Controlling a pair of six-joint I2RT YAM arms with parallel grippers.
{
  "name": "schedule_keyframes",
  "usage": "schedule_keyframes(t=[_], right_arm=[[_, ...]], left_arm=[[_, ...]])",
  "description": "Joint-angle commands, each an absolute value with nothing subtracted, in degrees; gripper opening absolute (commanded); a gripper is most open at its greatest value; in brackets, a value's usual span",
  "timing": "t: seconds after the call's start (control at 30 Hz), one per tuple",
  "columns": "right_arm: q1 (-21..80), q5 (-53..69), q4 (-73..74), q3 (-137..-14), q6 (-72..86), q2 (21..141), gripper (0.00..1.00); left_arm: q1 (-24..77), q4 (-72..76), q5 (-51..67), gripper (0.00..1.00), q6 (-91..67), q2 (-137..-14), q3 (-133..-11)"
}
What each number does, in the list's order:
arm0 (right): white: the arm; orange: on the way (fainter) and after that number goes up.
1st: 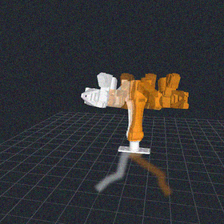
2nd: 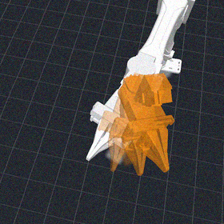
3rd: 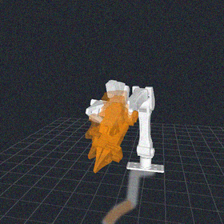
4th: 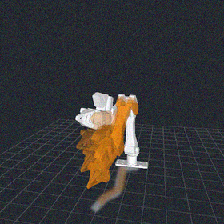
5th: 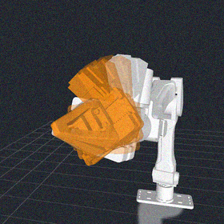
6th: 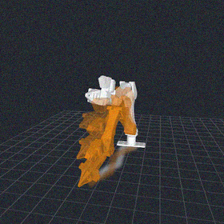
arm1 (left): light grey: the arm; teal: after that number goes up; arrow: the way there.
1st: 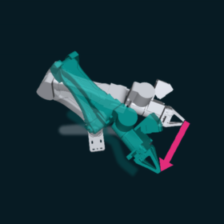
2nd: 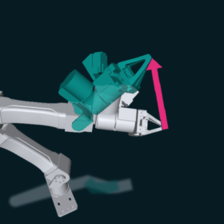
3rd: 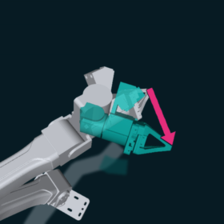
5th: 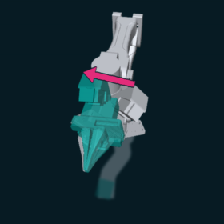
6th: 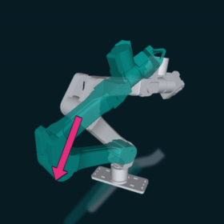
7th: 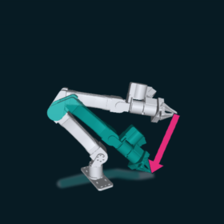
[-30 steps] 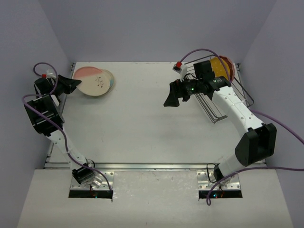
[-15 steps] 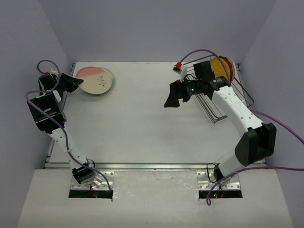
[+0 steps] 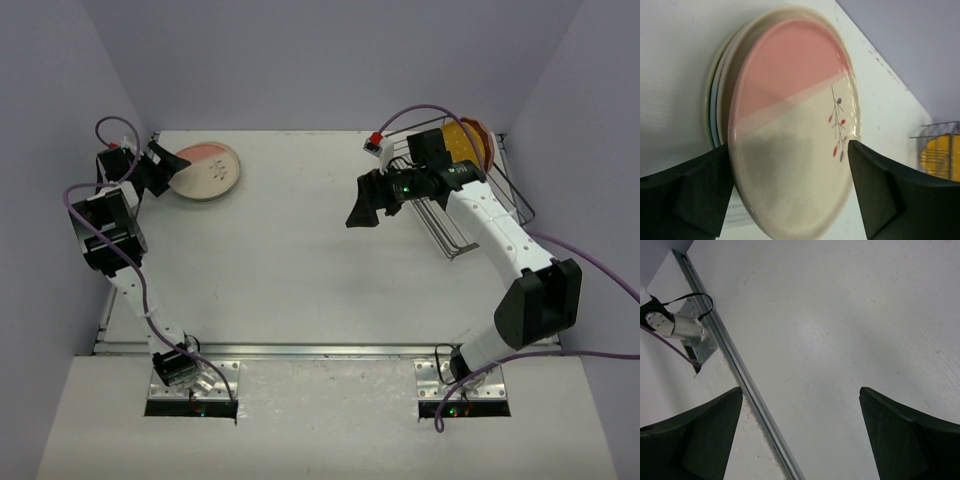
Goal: Unload the plates from the dish rack
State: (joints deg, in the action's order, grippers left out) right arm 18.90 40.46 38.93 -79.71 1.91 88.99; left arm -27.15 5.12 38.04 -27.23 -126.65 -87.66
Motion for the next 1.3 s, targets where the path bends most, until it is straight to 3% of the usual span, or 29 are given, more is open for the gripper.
schedule_keyframes(t=[0.0,0.33,0.67,0.77,0.83,0.97,1.13,1.27], right_arm=[[19.07,39.71,38.55,-82.19,1.00,88.66,0.99],[19.07,38.29,39.11,-82.35,0.79,88.42,0.99],[19.03,32.75,39.19,-82.09,0.57,87.66,0.99],[18.53,26.94,37.95,-82.23,0.44,87.10,0.99],[16.38,24.44,37.59,-83.38,0.44,87.68,0.98],[8.03,25.41,37.99,-88.00,0.53,91.28,0.89],[-2.68,18.09,37.51,-96.31,-4.66,97.76,0.76],[-5.41,11.41,33.14,-99.19,-11.61,101.52,0.64]], left_arm=[[-24.81,-1.87,29.90,0.98,-17.20,-123.10,-91.33],[-18.95,-12.86,2.84,1.00,-5.26,-119.04,-95.13],[-17.97,-12.84,-2.66,1.00,-1.39,-117.51,-94.93],[-17.82,-7.87,-1.50,1.00,-0.81,-111.65,-89.21],[-17.39,-3.79,5.44,1.00,-0.88,-105.68,-81.84],[-12.30,-3.67,12.00,1.00,4.54,-95.50,-75.52],[3.23,-3.72,4.62,1.00,11.23,-82.17,-65.44],[8.16,-4.49,2.38,1.00,9.60,-78.71,-62.23]])
